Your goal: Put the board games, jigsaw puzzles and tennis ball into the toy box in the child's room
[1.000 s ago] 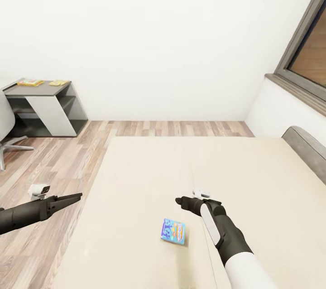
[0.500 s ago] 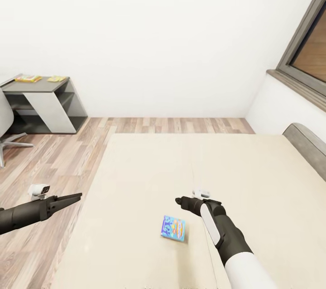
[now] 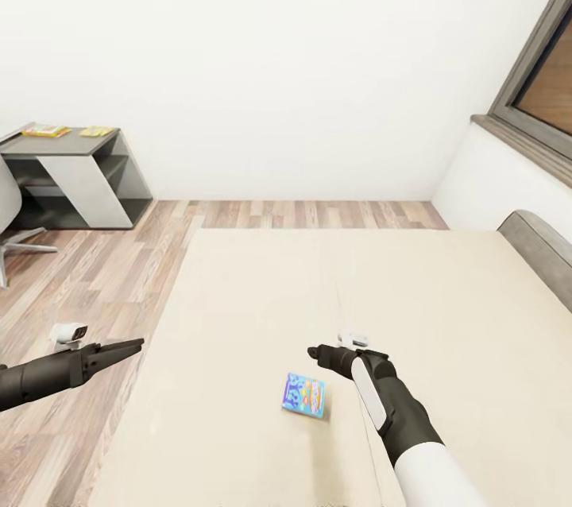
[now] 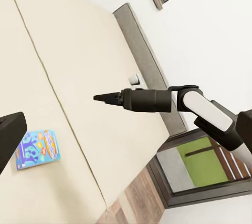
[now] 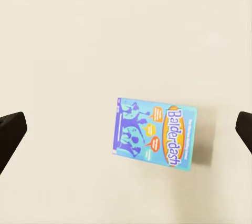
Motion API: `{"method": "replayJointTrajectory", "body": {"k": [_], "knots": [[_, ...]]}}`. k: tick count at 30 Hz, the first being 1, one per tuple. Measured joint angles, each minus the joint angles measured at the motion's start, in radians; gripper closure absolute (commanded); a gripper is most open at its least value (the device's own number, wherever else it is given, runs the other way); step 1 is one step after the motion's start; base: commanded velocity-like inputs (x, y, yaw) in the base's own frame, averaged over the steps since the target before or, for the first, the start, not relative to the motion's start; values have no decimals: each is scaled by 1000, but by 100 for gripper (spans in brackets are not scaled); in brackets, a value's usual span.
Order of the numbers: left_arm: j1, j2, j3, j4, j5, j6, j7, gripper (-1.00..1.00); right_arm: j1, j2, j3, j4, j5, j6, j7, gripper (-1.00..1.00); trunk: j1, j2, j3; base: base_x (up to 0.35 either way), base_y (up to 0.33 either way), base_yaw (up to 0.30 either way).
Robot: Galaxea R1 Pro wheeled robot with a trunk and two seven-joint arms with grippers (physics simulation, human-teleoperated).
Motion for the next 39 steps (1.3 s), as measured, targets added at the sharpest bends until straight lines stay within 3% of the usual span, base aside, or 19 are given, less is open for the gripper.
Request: {"method": "replayJointTrajectory", "body": {"k": [39], "knots": [[0, 1, 1, 0, -2, 0, 0, -100, 0, -1, -1, 0, 0, 0, 0, -100, 0, 0, -64, 0, 0, 0]]}}
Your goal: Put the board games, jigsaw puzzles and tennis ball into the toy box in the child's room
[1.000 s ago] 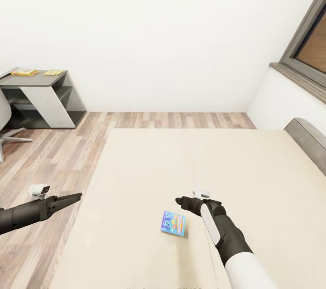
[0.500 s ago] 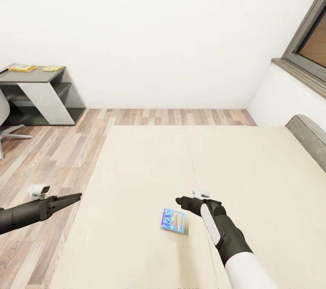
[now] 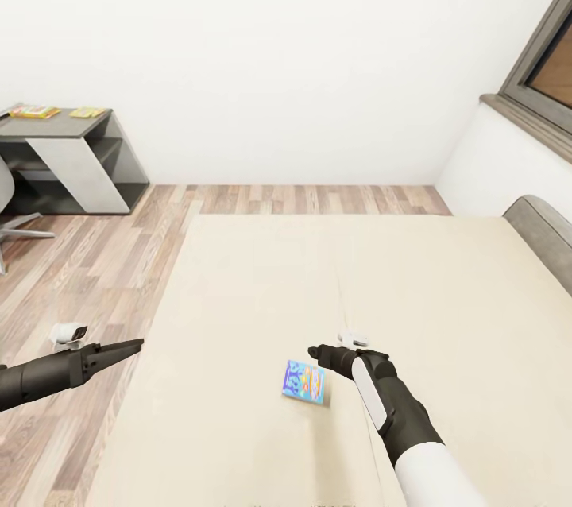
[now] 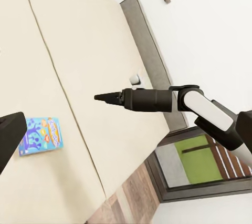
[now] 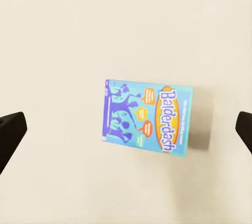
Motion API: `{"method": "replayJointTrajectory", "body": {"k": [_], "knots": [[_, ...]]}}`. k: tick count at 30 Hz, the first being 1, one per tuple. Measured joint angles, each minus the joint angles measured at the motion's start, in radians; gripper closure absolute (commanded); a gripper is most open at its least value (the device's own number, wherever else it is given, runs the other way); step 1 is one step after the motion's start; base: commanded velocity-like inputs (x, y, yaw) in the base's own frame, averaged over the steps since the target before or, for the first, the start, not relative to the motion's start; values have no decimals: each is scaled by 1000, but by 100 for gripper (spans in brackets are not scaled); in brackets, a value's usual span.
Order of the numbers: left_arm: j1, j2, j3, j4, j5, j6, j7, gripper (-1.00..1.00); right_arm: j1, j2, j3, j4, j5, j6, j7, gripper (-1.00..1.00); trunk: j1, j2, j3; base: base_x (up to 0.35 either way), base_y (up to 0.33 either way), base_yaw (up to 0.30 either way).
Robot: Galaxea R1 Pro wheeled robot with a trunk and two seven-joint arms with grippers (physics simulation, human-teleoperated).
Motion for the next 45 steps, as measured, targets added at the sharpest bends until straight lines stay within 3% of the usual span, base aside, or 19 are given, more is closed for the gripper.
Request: {"method": "replayJointTrajectory", "body": {"k": [9, 23, 39, 45], "knots": [[0, 3, 1, 0, -2, 1, 0, -100, -5, 3, 0, -1, 0, 2, -5, -100, 0, 0, -15, 0, 0, 0], [0, 1, 2, 1, -2, 0, 0, -100, -125, 4, -5, 50, 6, -4, -11, -100, 0, 0, -38, 0, 0, 0], [-1, 6, 6, 1, -1, 2, 0, -100, -146, -2, -6, 64, 9, -16, -9, -100, 0, 0, -64, 0, 0, 0], [-6, 5, 29, 1, 4, 5, 0, -100, -146, -3, -6, 64, 11, -17, -9, -100, 0, 0, -74, 0, 0, 0]]}}
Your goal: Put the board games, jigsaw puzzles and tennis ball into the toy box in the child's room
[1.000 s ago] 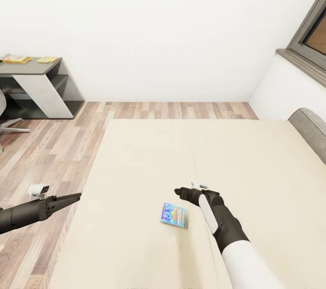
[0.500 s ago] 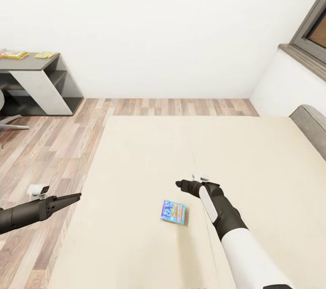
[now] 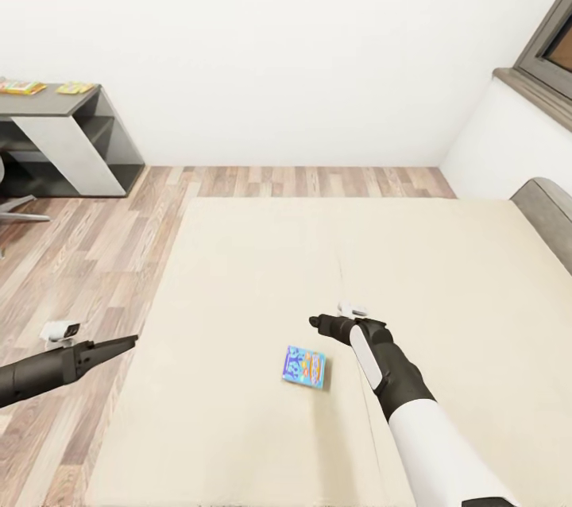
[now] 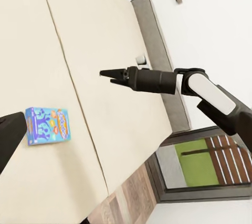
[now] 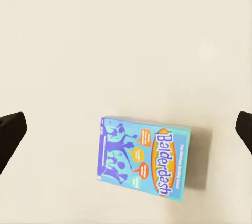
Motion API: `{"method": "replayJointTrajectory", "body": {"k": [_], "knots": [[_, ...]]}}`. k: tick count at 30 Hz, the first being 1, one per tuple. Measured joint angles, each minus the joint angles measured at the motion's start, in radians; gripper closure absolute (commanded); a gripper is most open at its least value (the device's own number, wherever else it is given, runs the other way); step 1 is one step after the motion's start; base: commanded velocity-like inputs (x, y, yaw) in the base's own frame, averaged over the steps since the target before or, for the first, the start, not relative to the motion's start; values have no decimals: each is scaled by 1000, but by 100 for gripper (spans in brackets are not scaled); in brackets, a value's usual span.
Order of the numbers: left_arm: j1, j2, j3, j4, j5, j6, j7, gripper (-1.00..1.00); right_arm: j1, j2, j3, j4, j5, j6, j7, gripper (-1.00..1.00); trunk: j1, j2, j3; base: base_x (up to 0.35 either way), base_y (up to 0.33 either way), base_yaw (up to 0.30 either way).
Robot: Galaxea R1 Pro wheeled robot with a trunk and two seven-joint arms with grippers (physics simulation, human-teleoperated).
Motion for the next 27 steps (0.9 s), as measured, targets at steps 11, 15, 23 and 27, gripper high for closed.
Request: {"method": "replayJointTrajectory", "body": {"k": [11, 15, 23, 27], "knots": [[-12, -47, -37, 1, -3, 16, 0, -100, 0, 3, 2, 0, 5, -5, 0, -100, 0, 0, -18, 0, 0, 0], [-14, -71, -85, -1, -4, 15, 0, -100, 0, 2, 3, 0, 5, -20, 0, -100, 0, 0, -25, 0, 0, 0], [-14, -120, -175, -13, -1, 13, 0, -100, 0, 1, 4, 0, 5, -34, 0, -100, 0, 0, -38, 0, 0, 0], [-14, -141, -221, -26, 1, 13, 0, -100, 0, 2, 5, 0, 4, -36, 0, -100, 0, 0, -45, 0, 0, 0]]}}
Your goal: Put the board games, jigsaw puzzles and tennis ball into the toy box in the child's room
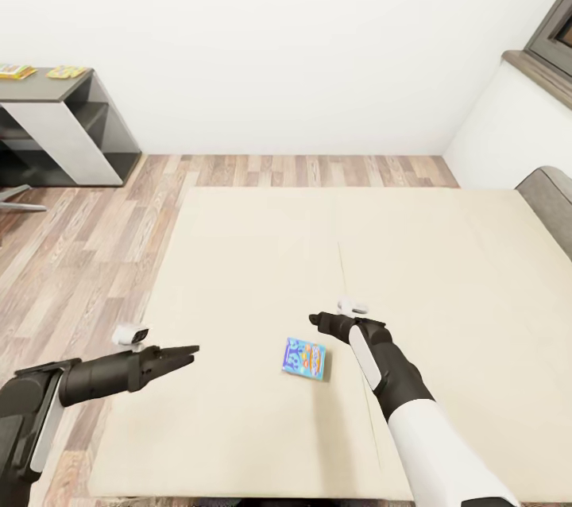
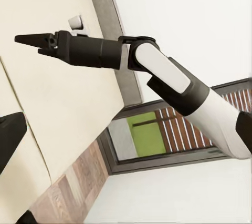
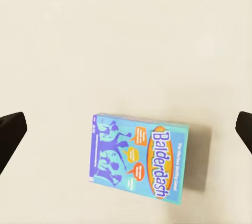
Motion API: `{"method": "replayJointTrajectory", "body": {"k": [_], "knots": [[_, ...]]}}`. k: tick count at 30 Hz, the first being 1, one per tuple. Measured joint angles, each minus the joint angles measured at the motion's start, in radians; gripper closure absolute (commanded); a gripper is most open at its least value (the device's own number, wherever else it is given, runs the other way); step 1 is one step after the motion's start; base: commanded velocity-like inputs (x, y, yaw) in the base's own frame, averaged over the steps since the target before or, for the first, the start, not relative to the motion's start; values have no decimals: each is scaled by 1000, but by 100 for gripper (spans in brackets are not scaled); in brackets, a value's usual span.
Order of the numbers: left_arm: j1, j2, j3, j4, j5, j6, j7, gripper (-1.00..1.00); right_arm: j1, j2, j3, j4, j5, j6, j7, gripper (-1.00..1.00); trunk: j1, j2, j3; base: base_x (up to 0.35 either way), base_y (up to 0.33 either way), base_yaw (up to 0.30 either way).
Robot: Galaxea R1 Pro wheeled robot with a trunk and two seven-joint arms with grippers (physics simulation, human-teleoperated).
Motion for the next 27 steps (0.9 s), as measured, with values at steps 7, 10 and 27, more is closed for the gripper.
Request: {"method": "replayJointTrajectory", "body": {"k": [7, 10, 27], "knots": [[0, 10, 10, -3, 1, -7, 0, -100, 0, 0, 0, 0, -1, 0, 2, -100, 0, 0, -12, 0, 0, 0], [0, 31, 47, -3, 3, -9, 0, -100, 0, 1, 0, 0, -1, 0, 2, -100, 0, 0, -17, 0, 0, 0], [0, 50, 89, -3, 5, -10, 0, -100, 0, 4, 2, 0, 0, 0, 3, -100, 0, 0, -45, 0, 0, 0]]}}
